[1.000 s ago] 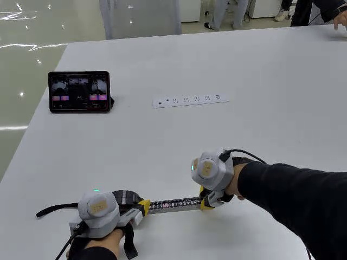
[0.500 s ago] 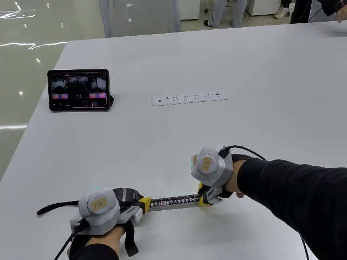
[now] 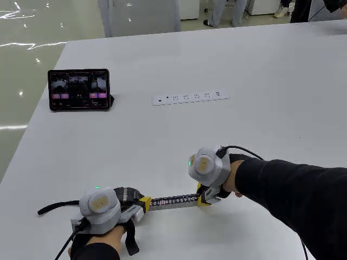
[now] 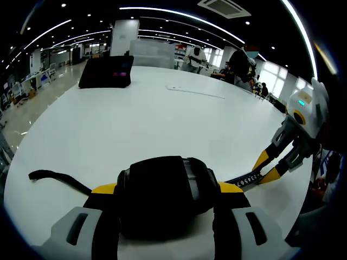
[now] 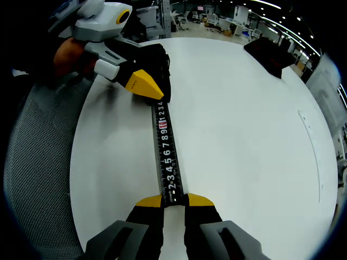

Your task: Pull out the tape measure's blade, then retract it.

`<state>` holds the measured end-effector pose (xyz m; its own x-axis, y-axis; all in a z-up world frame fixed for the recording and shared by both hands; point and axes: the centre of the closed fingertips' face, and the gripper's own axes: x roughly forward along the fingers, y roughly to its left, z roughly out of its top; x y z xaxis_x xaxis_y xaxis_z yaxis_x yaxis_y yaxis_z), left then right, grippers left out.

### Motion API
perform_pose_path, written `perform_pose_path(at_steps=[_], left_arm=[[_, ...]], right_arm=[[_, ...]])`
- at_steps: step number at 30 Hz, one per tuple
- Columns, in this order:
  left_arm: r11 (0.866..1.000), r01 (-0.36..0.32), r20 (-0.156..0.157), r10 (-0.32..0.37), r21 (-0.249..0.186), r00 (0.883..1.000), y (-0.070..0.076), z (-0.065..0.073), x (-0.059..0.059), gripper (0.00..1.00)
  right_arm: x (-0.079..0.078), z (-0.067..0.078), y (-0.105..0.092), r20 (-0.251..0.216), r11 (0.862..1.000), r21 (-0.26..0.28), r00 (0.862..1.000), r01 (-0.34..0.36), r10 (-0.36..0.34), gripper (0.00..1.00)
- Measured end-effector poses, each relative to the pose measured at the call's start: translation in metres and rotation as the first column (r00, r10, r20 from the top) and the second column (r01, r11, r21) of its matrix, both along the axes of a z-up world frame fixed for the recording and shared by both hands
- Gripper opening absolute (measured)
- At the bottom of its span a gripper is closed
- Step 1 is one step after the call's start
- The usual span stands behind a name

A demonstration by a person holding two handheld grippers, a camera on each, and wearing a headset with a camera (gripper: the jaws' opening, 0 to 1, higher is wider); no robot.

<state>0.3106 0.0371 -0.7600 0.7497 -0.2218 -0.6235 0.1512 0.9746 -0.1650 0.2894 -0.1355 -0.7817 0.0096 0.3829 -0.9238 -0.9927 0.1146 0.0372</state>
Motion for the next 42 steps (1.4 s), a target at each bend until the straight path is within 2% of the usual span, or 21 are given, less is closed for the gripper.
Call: perform_pose_path(at_steps=[25,42], left_arm=[[1.0,0.003,-0.005,-0.003,-0.004,1.0,0.0,0.0,0.001,0.65],[1.0,0.003,-0.012,-0.003,-0.004,1.0,0.0,0.0,0.0,0.66]], right_arm=[[0.001,0.0,0.007,0.003,1.0,0.013,1.0,0.028,-0.028,0.1],[0.0,0.0,0.013,0.002,1.0,0.022,1.0,0.018,-0.019,0.1]])
